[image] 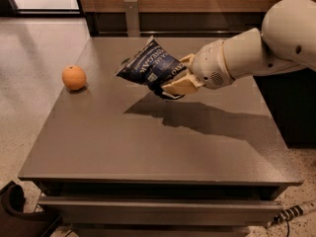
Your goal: Move blue chip bag near orange
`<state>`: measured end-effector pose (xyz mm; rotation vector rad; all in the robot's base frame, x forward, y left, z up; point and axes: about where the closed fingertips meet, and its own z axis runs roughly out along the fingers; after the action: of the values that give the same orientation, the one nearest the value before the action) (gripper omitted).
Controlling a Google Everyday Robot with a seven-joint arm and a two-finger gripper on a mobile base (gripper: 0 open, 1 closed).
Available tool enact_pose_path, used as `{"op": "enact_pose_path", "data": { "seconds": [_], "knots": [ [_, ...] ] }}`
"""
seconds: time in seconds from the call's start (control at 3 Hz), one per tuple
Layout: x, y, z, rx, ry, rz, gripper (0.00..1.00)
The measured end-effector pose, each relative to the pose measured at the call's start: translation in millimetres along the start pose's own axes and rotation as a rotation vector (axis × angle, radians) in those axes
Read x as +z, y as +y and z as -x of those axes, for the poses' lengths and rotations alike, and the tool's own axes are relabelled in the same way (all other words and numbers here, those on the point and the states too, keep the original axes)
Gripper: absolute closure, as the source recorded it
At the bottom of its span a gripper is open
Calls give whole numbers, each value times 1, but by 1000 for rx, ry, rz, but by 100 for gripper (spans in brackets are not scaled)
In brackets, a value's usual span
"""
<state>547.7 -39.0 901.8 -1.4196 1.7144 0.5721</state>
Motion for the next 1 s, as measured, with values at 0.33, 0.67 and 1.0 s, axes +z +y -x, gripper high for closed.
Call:
{"op": "enact_pose_path", "data": {
  "seconds": [0.33,0.67,1.0],
  "knots": [
    [23,31,23,-67,-7,70,100],
    [53,51,56,-94,-27,118,100],
    [79,52,81,-110,-39,136,100]
  ]
}}
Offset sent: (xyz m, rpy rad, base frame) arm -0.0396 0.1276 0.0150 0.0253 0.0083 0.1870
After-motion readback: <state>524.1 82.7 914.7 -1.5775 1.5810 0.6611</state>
